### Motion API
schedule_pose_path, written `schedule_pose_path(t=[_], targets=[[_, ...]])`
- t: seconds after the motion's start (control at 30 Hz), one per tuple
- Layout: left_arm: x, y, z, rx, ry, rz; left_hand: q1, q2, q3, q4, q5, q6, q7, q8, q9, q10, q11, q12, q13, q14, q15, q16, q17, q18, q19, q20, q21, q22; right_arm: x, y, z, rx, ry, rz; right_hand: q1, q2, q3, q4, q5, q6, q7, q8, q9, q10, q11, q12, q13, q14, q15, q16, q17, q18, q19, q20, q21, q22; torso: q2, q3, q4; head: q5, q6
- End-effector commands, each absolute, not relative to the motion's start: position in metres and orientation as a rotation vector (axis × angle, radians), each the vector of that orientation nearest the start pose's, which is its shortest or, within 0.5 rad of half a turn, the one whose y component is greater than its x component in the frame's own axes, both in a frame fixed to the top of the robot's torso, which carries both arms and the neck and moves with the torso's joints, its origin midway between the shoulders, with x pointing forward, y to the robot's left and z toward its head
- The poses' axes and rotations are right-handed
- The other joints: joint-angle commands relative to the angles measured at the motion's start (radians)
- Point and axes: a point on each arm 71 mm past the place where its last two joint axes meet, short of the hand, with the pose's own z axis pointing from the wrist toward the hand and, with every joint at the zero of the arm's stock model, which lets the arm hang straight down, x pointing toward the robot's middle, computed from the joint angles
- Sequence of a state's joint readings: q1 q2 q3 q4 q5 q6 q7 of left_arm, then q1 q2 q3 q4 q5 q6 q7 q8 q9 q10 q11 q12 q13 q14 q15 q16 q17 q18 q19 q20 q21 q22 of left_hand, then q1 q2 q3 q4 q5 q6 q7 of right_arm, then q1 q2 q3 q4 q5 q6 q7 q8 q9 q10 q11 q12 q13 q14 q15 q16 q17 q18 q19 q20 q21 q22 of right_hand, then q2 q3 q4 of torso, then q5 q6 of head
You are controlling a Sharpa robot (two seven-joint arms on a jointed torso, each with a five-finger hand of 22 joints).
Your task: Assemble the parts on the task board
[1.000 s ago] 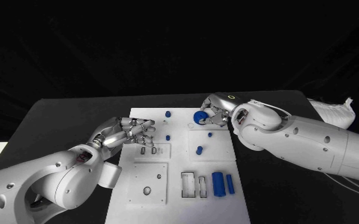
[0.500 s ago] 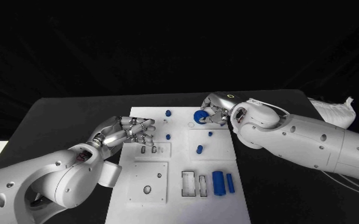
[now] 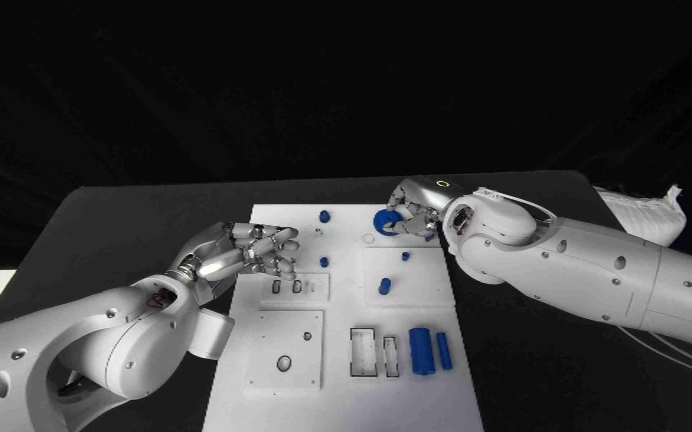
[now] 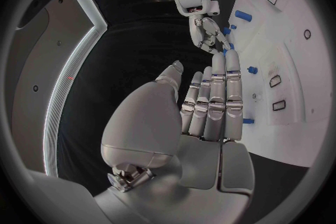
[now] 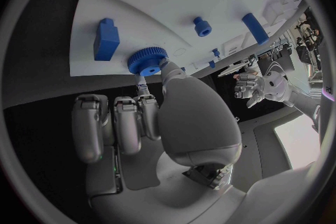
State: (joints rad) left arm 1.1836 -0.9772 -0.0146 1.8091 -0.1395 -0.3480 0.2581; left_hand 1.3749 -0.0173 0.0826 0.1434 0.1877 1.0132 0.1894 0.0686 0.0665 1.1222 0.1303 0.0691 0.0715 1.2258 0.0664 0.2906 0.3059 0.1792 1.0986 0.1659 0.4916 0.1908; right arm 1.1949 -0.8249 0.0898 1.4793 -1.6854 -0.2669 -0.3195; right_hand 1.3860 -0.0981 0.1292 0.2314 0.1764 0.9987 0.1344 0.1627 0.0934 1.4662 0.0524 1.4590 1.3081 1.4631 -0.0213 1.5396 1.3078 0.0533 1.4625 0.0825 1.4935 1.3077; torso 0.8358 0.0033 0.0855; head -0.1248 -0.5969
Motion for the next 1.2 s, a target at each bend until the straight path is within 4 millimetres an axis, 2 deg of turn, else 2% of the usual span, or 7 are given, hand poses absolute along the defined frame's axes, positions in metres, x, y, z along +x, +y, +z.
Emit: schedule_pose_path(t=[0.03,0.17,0.57,0.9,1.03,1.07,1.2], targets=[[0.430,0.188,-0.158,-1.003,1.597,-1.581,-0.005,-0.003,0.004,-0.001,-0.004,0.004,0.004,-0.004,-0.001,-0.001,0.003,-0.004,-0.001,-0.004,0.000,0.004,0.001,-0.001,-0.007,0.000,0.007,0.001,0.513,-0.216,-0.145,-0.172,1.573,0.328,0.022,0.011,0.022,-0.011,-0.010,0.021,-0.007,0.011,0.005,0.042,-0.009,0.007,0.178,0.095,-0.009,0.004,0.200,-0.017,0.037,-0.006,0.005,0.096,0.000,0.0004,0.0002,0.000,-0.001],[0.430,0.188,-0.158,-1.003,1.597,-1.581,-0.004,-0.003,0.005,-0.002,-0.004,0.003,0.004,-0.004,-0.001,-0.001,0.003,-0.005,-0.002,-0.007,0.001,0.005,0.003,-0.001,-0.009,0.000,0.008,0.002,0.513,-0.215,-0.145,-0.183,1.573,0.319,0.036,0.014,0.050,-0.027,-0.011,0.044,-0.015,0.019,0.007,0.044,-0.017,0.008,0.180,0.095,-0.014,0.005,0.203,-0.018,0.039,-0.012,0.007,0.100,0.000,0.0000,0.0005,0.000,-0.003],[0.430,0.190,-0.158,-1.004,1.593,-1.577,-0.004,-0.003,0.005,-0.002,-0.004,0.003,0.004,-0.004,-0.001,-0.001,0.003,-0.005,-0.002,-0.007,0.001,0.005,0.003,-0.001,-0.009,0.000,0.008,0.002,0.510,-0.209,-0.143,-0.213,1.530,0.322,0.037,0.004,0.076,-0.043,-0.004,0.060,-0.021,0.019,0.006,0.045,-0.022,0.010,0.182,0.096,-0.019,0.007,0.207,-0.019,0.041,-0.017,0.009,0.104,0.000,-0.0007,0.0003,0.000,-0.005],[0.431,0.192,-0.158,-1.016,1.582,-1.579,0.000,0.000,0.009,-0.005,-0.003,0.002,0.005,-0.004,-0.001,-0.003,0.004,-0.005,-0.002,-0.010,0.001,0.006,0.007,0.000,-0.012,0.001,0.010,0.003,0.495,-0.187,-0.130,-0.212,1.429,0.415,-0.018,-0.013,0.127,-0.042,0.107,0.085,-0.029,0.011,0.000,0.053,-0.031,0.016,0.190,0.097,-0.027,0.009,0.213,-0.021,0.046,-0.025,0.013,0.114,-0.001,-0.0028,0.0026,0.006,-0.002],[0.431,0.194,-0.158,-1.022,1.576,-1.578,0.000,0.000,0.009,-0.005,-0.003,0.002,0.005,-0.004,-0.001,-0.003,0.004,-0.005,-0.002,-0.010,0.001,0.006,0.007,0.000,-0.012,0.001,0.010,0.003,0.489,-0.178,-0.126,-0.219,1.418,0.441,-0.026,-0.016,0.131,-0.042,0.115,0.087,-0.030,0.010,-0.001,0.053,-0.031,0.015,0.189,0.097,-0.027,0.009,0.212,-0.021,0.045,-0.025,0.012,0.113,0.000,-0.0025,0.0031,0.013,-0.002],[0.431,0.195,-0.158,-1.025,1.574,-1.577,0.001,0.000,0.010,-0.006,-0.003,0.001,0.005,-0.004,-0.002,-0.004,0.004,-0.005,-0.002,-0.011,0.001,0.007,0.008,0.000,-0.012,0.001,0.010,0.003,0.487,-0.175,-0.125,-0.221,1.416,0.449,-0.026,-0.016,0.131,-0.042,0.115,0.087,-0.030,0.010,-0.001,0.053,-0.031,0.015,0.189,0.097,-0.027,0.009,0.212,-0.021,0.045,-0.025,0.012,0.113,0.000,-0.0035,0.0042,0.014,-0.002],[0.431,0.197,-0.158,-1.032,1.569,-1.576,0.002,0.000,0.011,-0.006,-0.003,0.001,0.005,-0.005,-0.002,-0.005,0.004,-0.006,-0.003,-0.011,0.001,0.007,0.009,0.000,-0.013,0.001,0.011,0.004,0.483,-0.163,-0.123,-0.232,1.411,0.476,-0.031,-0.018,0.132,-0.041,0.118,0.086,-0.029,0.008,-0.002,0.053,-0.031,0.014,0.189,0.097,-0.027,0.009,0.212,-0.021,0.045,-0.026,0.012,0.113,0.001,-0.0018,0.0031,0.020,-0.002]])
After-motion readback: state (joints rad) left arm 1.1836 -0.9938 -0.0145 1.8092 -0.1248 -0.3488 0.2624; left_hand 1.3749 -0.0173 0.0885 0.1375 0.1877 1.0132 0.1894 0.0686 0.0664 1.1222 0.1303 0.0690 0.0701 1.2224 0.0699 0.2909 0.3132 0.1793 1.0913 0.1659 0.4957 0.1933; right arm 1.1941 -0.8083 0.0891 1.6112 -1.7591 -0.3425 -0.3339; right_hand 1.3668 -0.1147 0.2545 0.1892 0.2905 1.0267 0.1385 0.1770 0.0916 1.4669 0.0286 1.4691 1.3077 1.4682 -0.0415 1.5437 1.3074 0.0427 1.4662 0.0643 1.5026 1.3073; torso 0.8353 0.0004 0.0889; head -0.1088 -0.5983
